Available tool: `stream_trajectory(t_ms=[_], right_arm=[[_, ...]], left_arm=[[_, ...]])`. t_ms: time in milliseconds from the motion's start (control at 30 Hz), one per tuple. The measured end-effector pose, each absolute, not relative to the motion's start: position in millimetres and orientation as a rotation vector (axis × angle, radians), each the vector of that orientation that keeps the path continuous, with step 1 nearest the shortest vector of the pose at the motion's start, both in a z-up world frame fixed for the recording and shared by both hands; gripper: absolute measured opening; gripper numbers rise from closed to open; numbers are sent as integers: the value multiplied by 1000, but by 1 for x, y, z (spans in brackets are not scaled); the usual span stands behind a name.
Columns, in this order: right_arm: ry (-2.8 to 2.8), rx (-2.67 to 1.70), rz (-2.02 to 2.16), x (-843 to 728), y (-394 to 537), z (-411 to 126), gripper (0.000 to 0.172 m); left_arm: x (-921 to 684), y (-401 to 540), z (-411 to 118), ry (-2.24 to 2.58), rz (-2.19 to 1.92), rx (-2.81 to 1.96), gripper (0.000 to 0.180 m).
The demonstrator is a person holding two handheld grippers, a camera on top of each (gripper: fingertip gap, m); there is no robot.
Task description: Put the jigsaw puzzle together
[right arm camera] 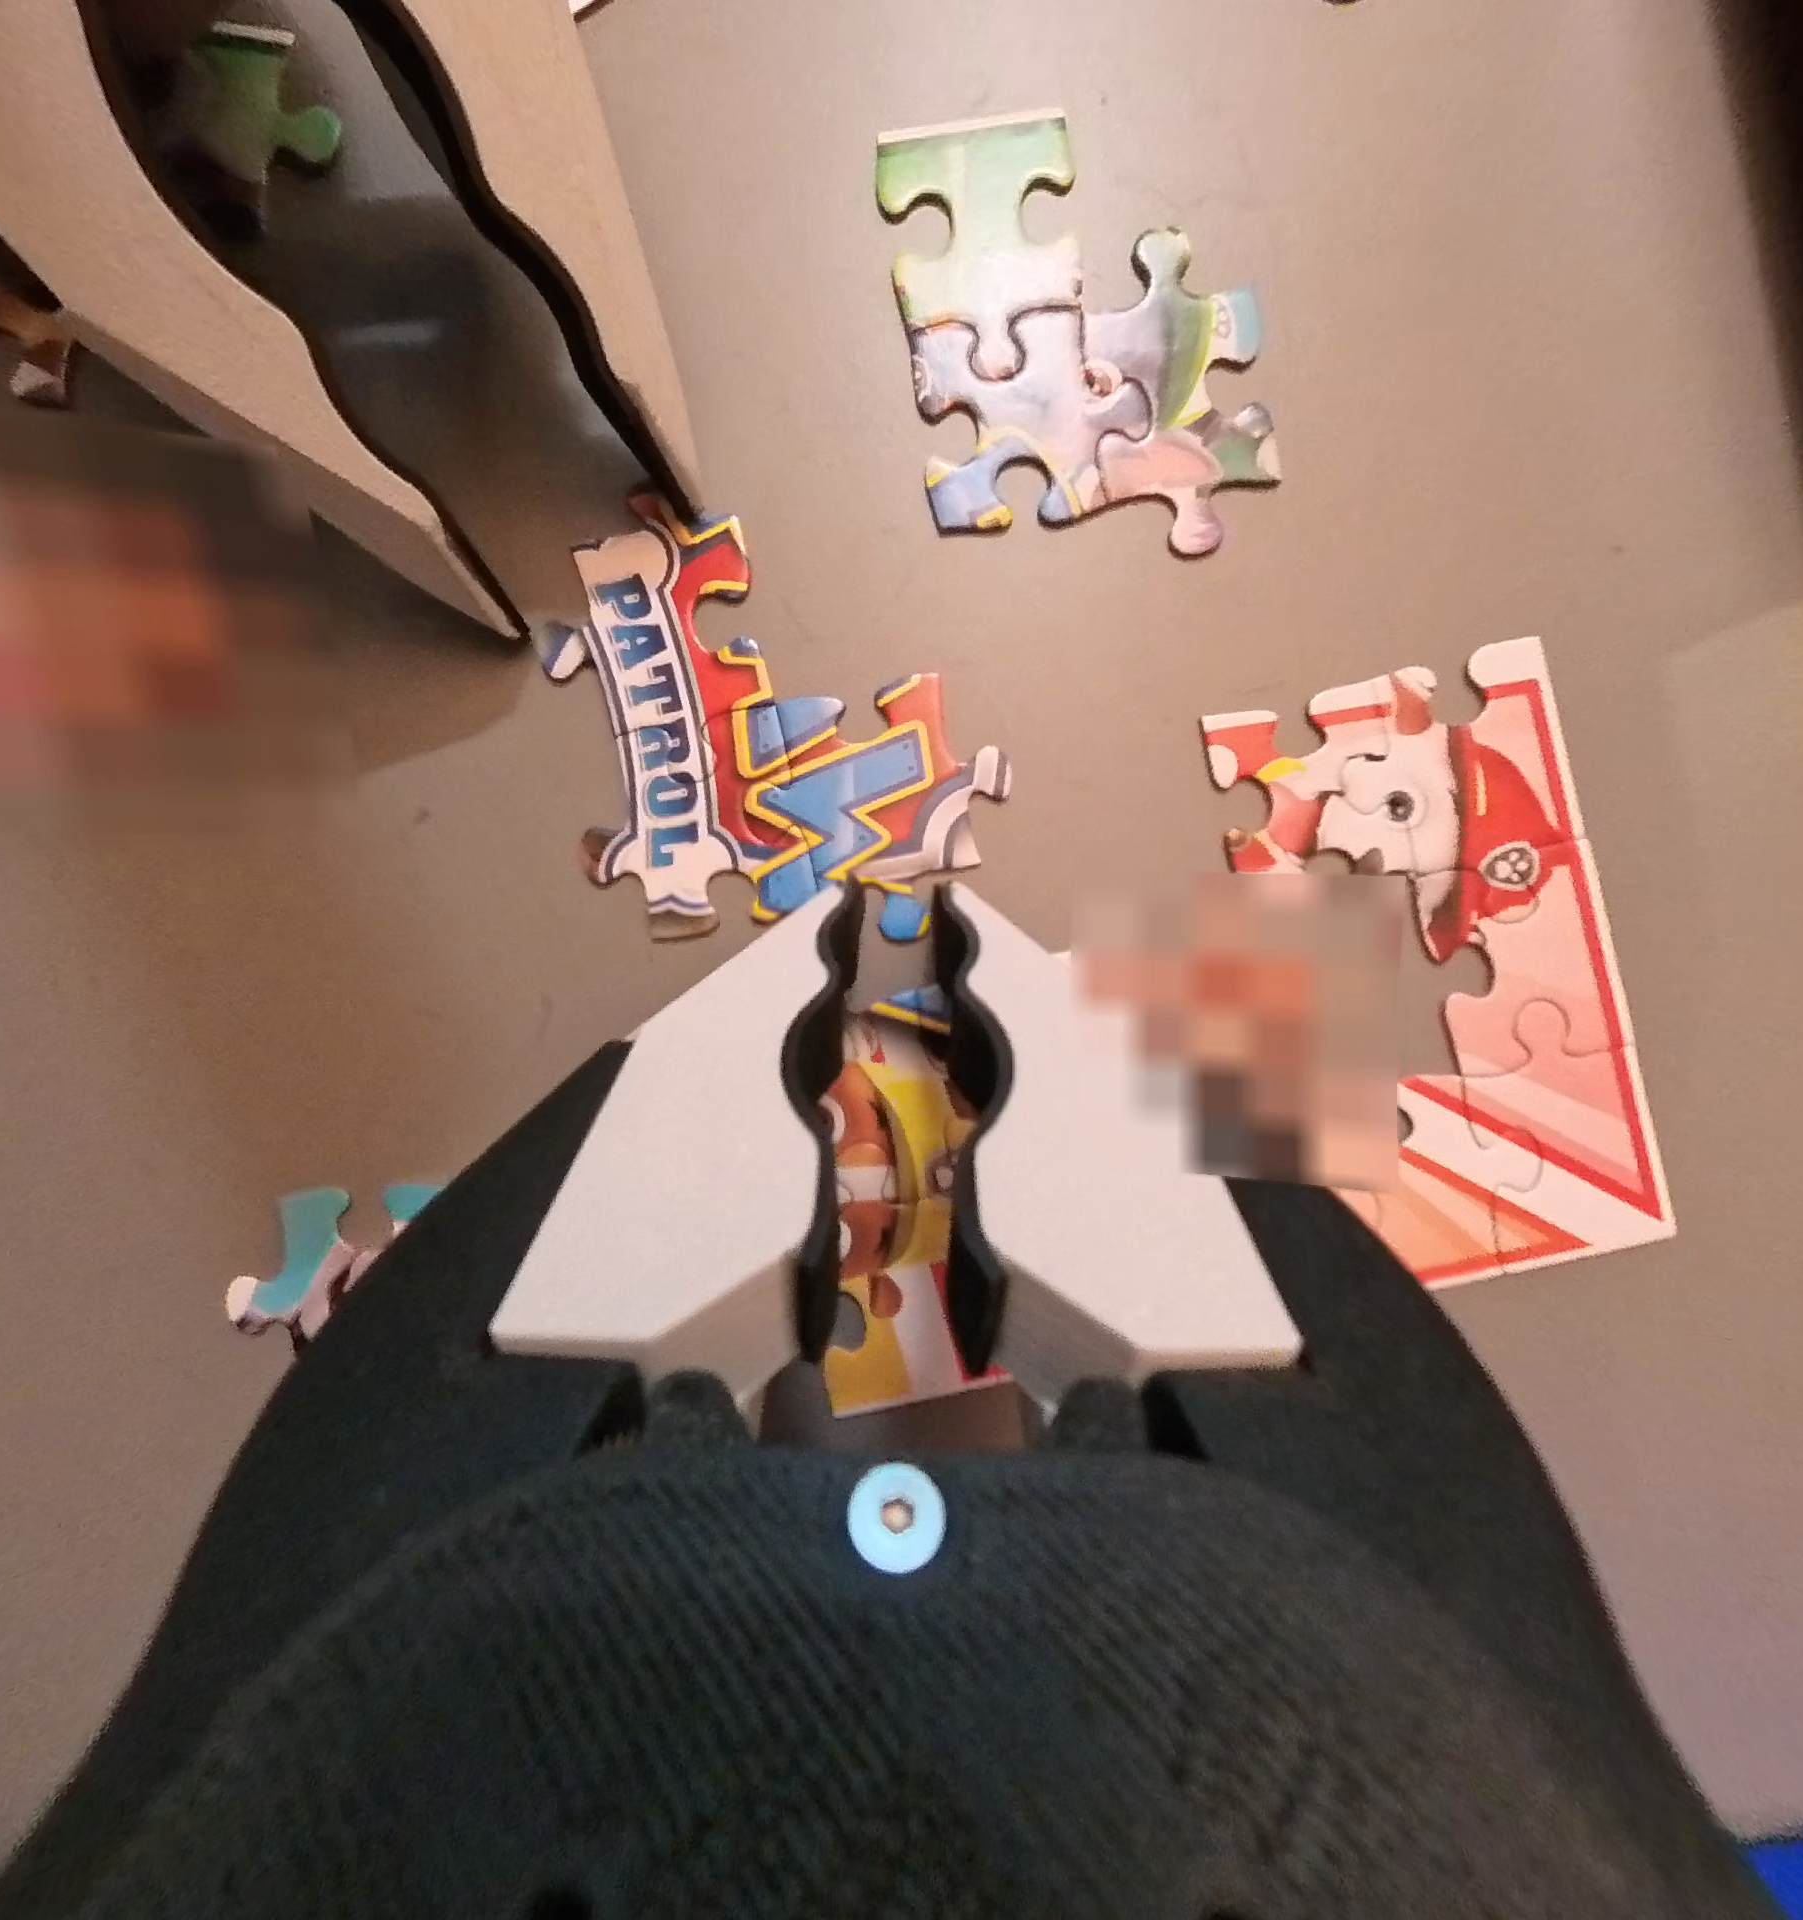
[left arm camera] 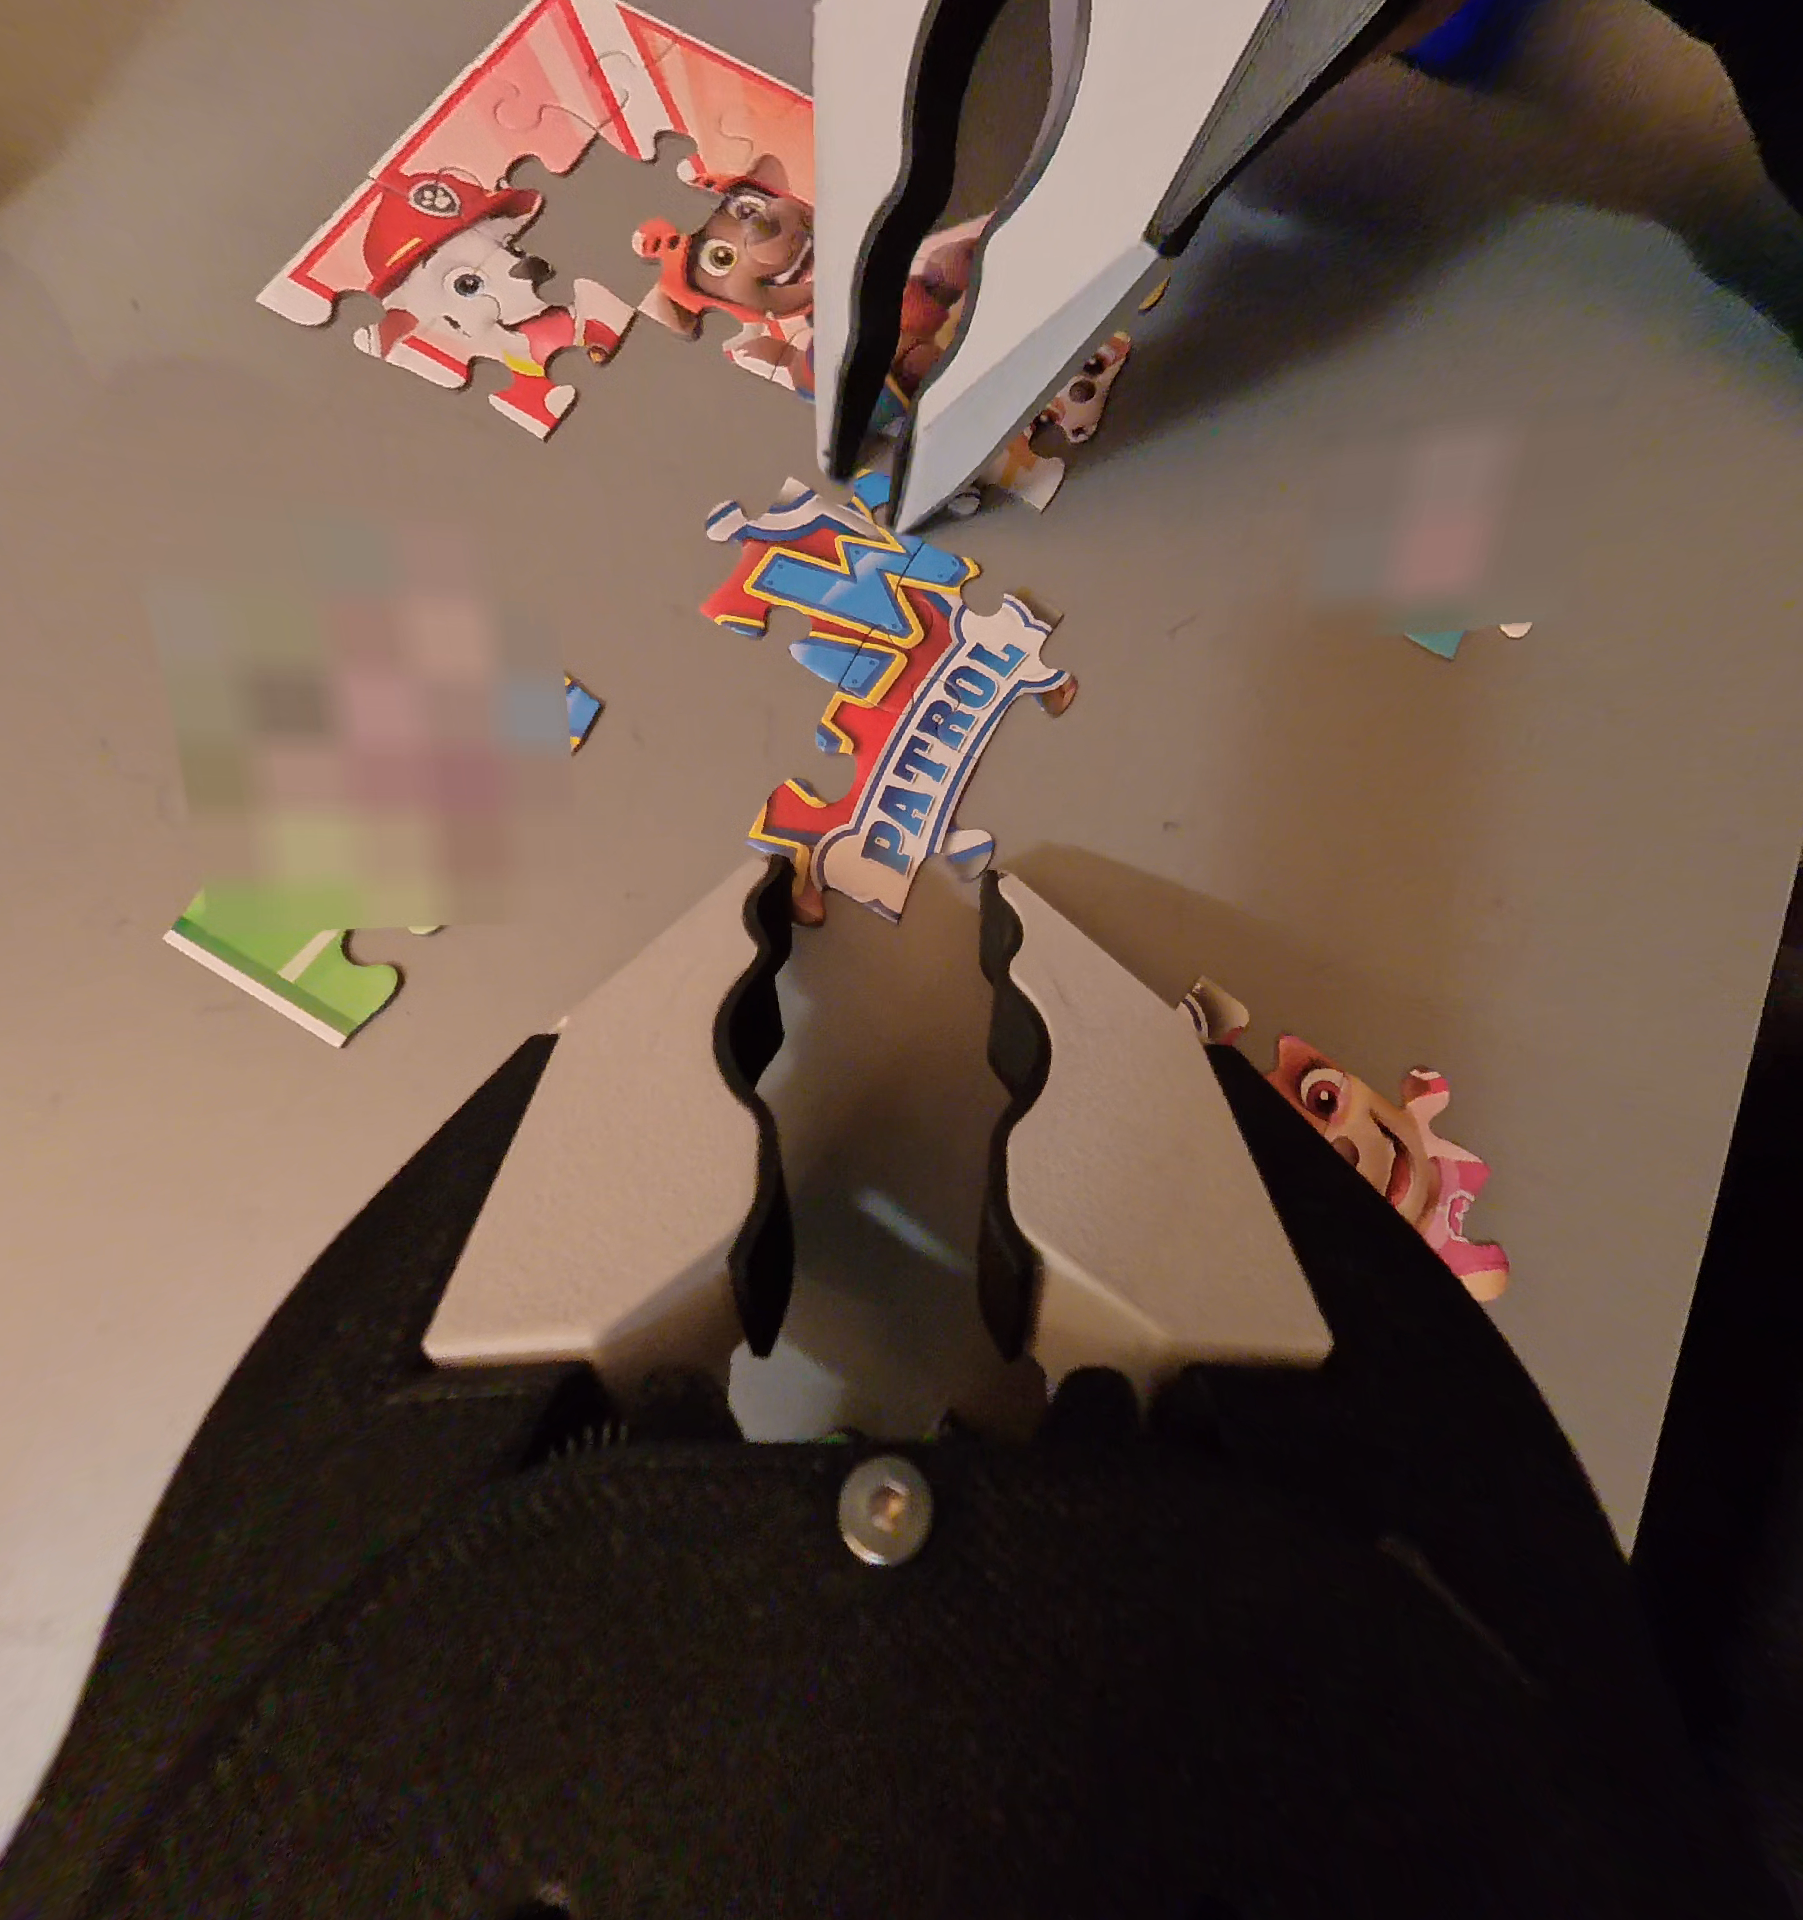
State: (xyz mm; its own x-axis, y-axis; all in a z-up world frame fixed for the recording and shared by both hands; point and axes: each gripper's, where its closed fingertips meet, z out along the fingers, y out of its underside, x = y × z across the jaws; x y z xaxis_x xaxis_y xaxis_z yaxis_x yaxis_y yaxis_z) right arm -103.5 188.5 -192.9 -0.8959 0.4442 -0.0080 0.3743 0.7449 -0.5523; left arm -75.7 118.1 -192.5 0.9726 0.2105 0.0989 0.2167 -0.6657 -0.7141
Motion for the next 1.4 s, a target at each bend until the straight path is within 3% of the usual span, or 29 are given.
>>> stream_trajectory(t_ms=[267,667,1400], right_arm=[[-2870,-618,738,-101,186,-194,2],[-2888,-570,731,-100,182,-191,1],[-2751,-617,582,-121,215,-175,5]], left_arm=[[-76,118,-193,-304,-4,-2317,33],[-81,117,-178,-362,-60,-2205,46],[-81,115,-173,-382,-107,-2161,48]])
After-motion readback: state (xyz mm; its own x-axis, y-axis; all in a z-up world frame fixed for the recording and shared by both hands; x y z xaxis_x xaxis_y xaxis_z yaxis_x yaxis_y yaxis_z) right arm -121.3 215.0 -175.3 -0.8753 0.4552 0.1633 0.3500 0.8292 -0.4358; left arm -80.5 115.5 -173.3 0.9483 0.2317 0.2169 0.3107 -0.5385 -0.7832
